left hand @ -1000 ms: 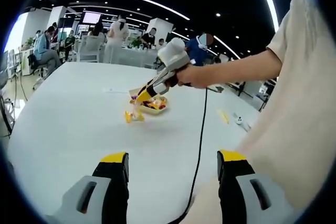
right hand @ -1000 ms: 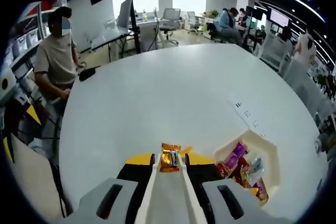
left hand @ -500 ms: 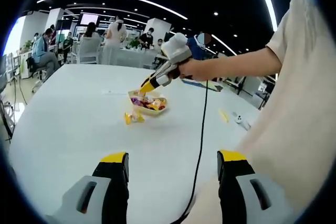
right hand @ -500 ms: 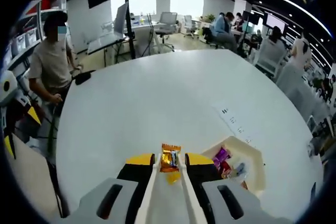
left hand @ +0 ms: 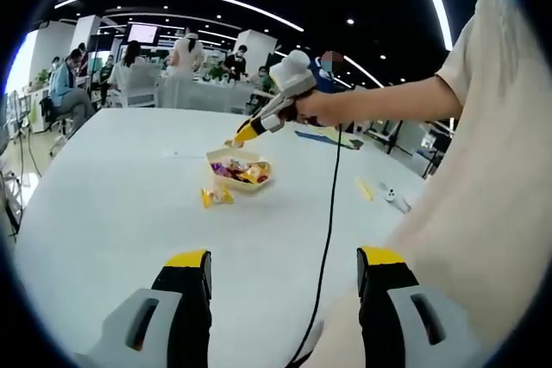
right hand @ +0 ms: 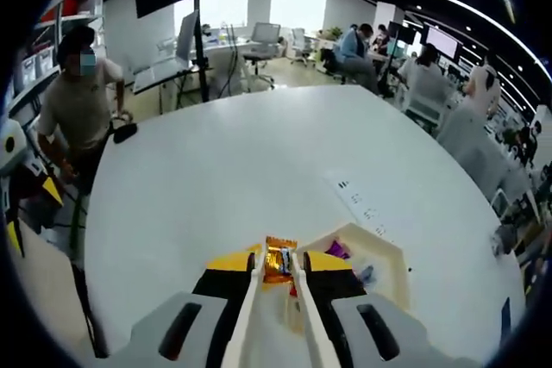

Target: Place the target food into the container with the food tongs after gripping and lifting it, then release it inside without dropping or visibly crushing the food.

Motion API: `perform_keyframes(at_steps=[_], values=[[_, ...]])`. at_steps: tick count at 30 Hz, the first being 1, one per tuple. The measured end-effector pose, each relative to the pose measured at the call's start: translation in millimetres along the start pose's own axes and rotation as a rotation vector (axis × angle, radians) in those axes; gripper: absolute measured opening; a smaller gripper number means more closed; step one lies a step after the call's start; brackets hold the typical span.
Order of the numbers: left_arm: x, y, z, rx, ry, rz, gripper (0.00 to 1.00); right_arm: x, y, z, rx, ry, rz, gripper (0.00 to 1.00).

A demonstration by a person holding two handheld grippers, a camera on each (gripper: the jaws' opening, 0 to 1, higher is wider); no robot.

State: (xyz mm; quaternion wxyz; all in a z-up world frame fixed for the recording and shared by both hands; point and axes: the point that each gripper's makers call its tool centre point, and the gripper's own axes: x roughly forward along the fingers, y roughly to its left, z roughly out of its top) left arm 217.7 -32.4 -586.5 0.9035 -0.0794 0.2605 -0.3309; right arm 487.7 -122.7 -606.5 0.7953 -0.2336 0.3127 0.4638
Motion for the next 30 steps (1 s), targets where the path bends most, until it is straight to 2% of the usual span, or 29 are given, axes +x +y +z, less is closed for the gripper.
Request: perform_keyframes(at_steps=[30], values=[[4, -0.3, 0.1, -0.001, 0.0, -0.006, 0.69, -23, -54, 9.6, -0.009, -0.021, -0.09, 0.22]])
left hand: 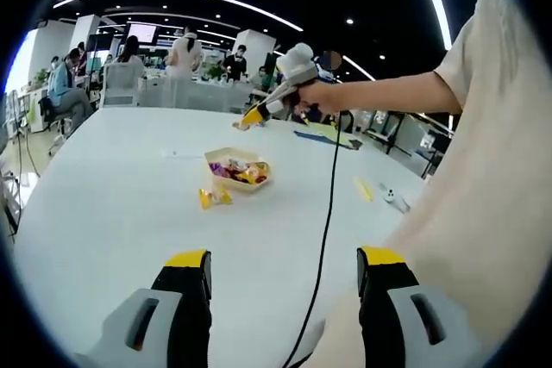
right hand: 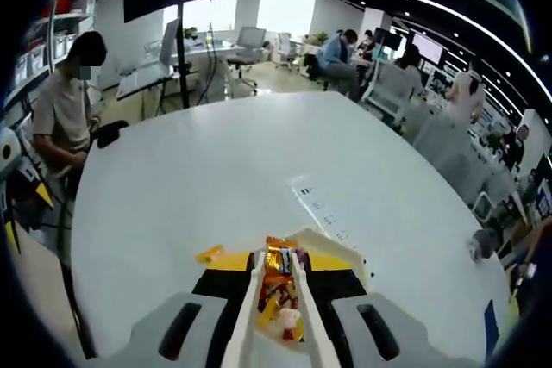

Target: Place the target food into the container with the food tongs after gripping and lifting it, then release it inside without dropping or visibly crushing the food.

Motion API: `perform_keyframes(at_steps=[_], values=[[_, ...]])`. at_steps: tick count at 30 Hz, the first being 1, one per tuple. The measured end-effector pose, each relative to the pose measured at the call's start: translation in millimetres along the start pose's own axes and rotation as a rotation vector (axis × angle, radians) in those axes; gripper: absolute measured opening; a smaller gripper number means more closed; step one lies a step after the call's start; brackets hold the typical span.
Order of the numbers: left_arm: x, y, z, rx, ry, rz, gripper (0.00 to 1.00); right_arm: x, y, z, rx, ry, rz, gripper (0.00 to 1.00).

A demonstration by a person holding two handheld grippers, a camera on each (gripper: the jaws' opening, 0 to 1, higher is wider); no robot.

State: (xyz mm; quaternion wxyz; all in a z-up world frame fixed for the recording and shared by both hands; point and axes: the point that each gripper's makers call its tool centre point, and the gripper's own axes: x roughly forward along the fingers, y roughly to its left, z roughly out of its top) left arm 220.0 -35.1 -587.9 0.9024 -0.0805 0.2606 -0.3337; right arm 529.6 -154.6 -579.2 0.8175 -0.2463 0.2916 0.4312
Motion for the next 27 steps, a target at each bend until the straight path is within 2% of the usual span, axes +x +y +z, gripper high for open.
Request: perform_keyframes(at_steps=[27], values=[[1, -0.5, 1.9, 0.002, -0.001, 0.001, 0.69, -10, -31, 3.8, 0.003, -0.008, -0.055, 0.22]])
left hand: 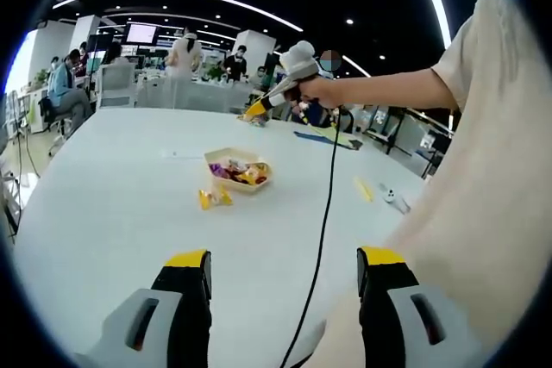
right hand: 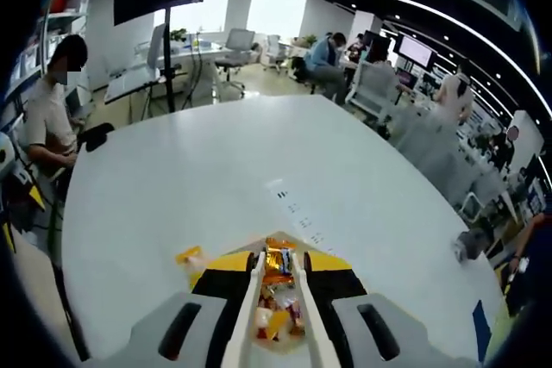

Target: Place the target food into the container with the food tongs after gripping and lifting it, then release it inside without dropping or visibly crushing the food.

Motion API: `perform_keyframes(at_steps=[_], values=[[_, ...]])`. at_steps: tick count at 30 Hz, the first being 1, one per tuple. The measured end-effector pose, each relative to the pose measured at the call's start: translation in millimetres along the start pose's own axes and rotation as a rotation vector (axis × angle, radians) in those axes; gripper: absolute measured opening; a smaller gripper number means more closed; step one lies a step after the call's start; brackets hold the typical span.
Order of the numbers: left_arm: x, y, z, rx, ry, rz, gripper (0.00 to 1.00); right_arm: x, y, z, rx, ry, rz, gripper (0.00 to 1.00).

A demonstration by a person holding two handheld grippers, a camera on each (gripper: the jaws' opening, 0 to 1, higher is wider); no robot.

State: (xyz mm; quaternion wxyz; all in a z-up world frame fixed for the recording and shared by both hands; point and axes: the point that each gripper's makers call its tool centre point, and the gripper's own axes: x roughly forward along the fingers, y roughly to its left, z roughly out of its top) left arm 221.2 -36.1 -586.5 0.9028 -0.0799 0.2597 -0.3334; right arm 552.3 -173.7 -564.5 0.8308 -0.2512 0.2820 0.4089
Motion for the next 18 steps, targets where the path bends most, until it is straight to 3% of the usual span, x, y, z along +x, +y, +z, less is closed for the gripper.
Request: perform_keyframes(at_steps=[18], values=[[1, 0.5, 1.5, 0.001, 0.0, 0.0, 0.69, -1, -12, 0.8, -0.004, 0.003, -0.015, 0.22]])
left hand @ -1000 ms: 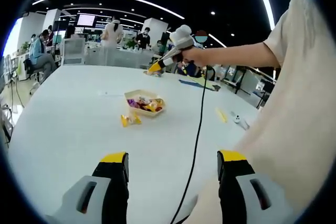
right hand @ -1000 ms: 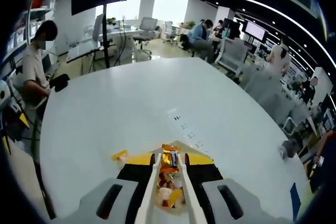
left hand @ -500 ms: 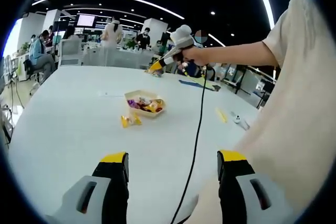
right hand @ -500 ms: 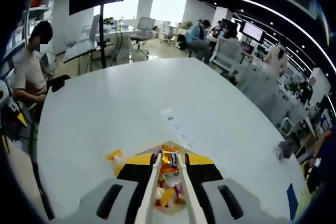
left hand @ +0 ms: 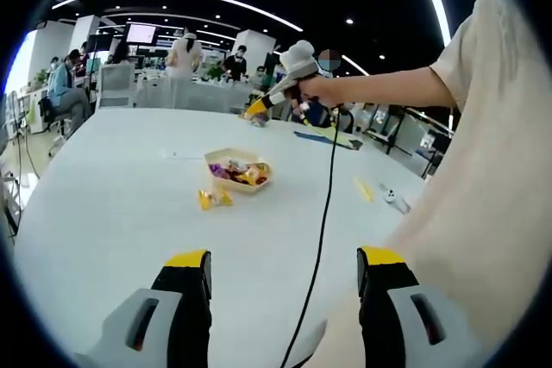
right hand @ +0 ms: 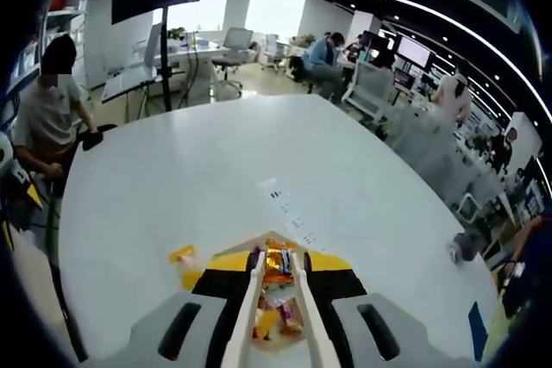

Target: Place the target food into the container with the food tongs after gripping and lifting it, then release it inside without dropping or visibly crushing the food.

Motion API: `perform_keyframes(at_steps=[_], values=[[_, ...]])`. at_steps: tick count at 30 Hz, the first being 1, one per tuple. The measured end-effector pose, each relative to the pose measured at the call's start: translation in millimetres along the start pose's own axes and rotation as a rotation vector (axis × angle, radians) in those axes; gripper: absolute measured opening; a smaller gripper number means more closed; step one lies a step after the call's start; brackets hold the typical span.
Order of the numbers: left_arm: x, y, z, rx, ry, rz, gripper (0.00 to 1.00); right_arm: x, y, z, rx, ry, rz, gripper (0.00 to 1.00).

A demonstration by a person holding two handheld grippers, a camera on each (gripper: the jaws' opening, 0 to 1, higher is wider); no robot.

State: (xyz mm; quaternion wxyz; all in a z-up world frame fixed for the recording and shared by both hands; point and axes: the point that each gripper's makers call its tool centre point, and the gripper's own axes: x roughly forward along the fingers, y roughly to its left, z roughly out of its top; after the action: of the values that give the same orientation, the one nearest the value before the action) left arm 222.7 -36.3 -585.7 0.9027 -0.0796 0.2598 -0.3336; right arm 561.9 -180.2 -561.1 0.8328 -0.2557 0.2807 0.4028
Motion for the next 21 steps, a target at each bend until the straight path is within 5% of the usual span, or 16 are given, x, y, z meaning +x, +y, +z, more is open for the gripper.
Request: perform_keyframes(at_steps=[21], values=[[-1.2, 0.0, -4.5, -0.007, 0.006, 0.001, 0.69, -0.2, -1.5, 2.8, -0.006, -0.01, -0.007, 0.23]])
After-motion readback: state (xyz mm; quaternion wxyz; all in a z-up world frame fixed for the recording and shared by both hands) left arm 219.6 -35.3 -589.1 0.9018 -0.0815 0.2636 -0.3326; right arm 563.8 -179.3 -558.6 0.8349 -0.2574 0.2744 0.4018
